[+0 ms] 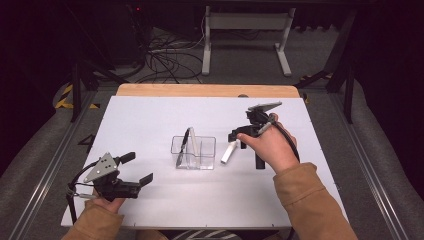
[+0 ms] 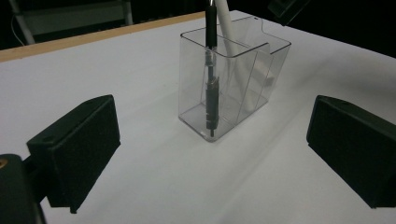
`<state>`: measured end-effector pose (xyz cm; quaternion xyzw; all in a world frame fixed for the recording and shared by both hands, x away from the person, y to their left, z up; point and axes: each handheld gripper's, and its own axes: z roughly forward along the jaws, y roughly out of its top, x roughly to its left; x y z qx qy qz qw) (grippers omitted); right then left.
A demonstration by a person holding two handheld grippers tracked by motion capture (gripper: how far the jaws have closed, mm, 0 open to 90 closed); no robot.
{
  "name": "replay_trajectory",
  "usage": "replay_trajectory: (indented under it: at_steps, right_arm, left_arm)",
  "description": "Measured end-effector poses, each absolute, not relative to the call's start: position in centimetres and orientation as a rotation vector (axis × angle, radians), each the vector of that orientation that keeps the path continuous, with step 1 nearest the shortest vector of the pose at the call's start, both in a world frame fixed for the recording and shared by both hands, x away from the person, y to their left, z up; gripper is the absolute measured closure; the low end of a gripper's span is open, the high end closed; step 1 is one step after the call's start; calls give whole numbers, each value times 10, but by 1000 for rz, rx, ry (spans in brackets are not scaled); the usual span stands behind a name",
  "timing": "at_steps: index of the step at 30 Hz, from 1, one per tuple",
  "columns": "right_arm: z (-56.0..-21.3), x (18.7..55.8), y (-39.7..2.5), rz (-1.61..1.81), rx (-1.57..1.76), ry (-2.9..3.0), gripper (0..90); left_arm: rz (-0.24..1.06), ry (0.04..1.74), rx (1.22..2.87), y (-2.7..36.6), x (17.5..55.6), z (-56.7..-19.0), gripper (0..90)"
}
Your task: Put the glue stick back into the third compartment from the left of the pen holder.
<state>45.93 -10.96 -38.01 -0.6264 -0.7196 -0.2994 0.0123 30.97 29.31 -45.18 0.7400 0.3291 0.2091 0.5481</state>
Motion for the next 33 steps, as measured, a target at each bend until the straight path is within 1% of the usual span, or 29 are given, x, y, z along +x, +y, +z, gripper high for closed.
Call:
replay_trajectory:
  at_steps: [6,12,16,33]
  right_arm:
    - [-382,465,-105,-885,-2026,-2180,386]
    - [-384,474,-99,-777,-2086,-2086,441]
    - [-390,481,-96,-663,-2123,-2046,463]
    - [-415,501,-87,-476,-2244,-1923,494]
  left_arm:
    - [494,781,1755,293,310,-452,34]
    - [491,781,1757,294,310,-452,35]
    - [494,784,1758,294,309,-452,36]
    - [496,781,1760,295,309,-453,36]
